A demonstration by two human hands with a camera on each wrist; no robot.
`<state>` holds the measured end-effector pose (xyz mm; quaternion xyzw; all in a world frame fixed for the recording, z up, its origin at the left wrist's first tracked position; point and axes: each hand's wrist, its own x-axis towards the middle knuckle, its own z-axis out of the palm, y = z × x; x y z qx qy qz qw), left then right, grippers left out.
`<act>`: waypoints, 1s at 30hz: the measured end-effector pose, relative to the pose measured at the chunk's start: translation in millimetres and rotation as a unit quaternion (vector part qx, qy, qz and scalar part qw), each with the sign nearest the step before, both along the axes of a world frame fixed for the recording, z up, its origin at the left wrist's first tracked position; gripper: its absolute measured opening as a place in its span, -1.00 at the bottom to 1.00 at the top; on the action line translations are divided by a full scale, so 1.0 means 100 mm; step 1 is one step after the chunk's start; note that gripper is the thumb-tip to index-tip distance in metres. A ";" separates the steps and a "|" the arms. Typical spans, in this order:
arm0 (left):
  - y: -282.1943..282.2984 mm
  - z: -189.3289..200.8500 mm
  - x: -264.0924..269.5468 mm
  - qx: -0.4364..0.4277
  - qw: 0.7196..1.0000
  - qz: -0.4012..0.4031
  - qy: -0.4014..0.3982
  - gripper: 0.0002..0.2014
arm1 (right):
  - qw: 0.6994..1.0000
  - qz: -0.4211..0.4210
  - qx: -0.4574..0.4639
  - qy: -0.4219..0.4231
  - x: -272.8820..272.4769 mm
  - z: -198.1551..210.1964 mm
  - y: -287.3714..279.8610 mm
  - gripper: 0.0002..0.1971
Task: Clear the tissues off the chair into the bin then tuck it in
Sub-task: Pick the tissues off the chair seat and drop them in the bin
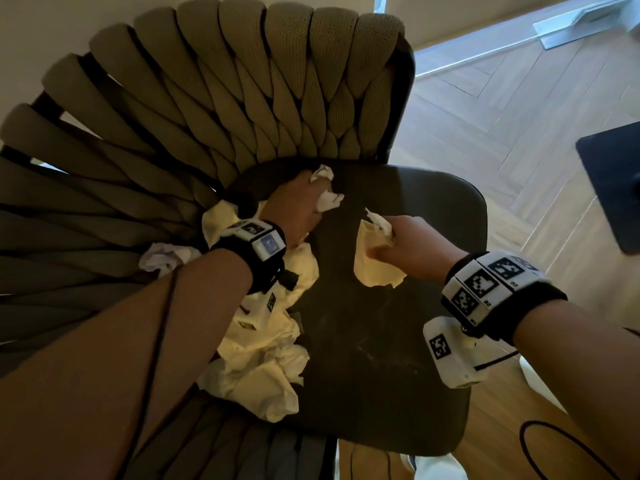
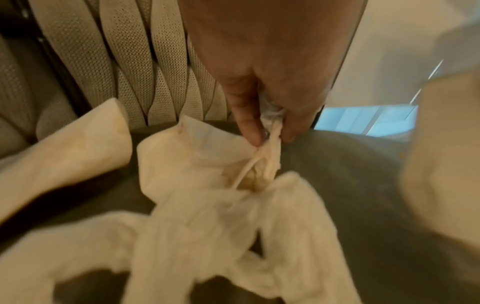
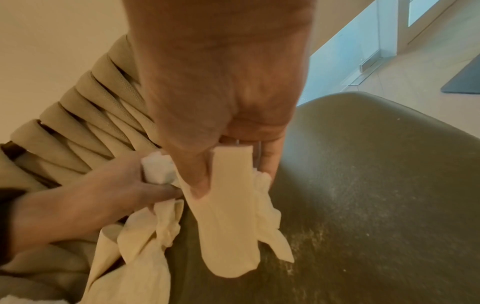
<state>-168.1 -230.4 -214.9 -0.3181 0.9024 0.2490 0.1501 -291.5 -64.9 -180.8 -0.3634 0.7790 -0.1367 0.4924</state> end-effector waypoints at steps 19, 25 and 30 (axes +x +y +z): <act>3.07 0.45 -0.97 0.363 0.929 -0.071 0.014 -0.55 | 0.829 -0.556 0.043 0.040 -0.06 -0.44 3.52 -0.78; 4.74 -0.34 -1.80 0.318 0.922 -0.201 -0.092 -0.53 | 0.673 -0.731 0.101 0.040 -0.43 -1.09 4.88 -0.61; 5.75 -1.20 -2.44 0.220 0.915 -0.303 -0.151 -0.46 | 0.653 -0.749 0.090 0.066 -0.79 -1.87 5.57 -0.58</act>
